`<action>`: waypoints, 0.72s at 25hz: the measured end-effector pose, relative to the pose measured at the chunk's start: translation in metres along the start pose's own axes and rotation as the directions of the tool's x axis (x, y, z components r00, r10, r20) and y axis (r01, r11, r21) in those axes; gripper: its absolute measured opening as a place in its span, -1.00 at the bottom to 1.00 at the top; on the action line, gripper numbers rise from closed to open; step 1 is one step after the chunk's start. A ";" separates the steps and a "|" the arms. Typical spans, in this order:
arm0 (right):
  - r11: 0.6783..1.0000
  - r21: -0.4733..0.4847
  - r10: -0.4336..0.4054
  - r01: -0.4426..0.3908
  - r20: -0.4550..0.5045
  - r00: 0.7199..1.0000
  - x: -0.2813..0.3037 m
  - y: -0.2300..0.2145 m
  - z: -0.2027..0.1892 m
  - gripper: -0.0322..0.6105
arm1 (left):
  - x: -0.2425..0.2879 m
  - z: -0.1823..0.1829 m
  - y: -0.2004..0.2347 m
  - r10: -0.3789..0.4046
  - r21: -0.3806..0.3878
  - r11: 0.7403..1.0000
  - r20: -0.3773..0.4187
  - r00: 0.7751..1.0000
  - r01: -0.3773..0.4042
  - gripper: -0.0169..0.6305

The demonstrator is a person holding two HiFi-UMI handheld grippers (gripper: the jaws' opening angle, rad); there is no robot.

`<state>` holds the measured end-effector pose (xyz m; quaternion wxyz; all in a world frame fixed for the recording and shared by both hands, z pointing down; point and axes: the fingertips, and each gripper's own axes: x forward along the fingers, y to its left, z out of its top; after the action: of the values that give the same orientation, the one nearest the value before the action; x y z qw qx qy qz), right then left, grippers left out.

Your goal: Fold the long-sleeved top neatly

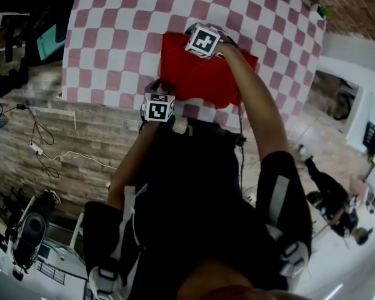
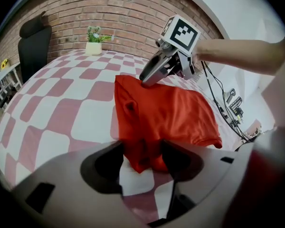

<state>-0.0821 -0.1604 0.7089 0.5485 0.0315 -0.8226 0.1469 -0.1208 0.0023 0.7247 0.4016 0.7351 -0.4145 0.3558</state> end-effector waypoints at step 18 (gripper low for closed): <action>0.999 -0.032 -0.014 0.014 -0.024 1.000 0.012 -0.016 -0.008 -0.73 | -0.001 -0.002 0.006 -0.044 0.034 0.998 -0.027 0.999 0.045 -0.74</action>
<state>-0.0759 -0.1717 0.7260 0.5597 0.0268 -0.8179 0.1304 -0.1270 0.0025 0.7262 0.4022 0.7461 -0.3865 0.3636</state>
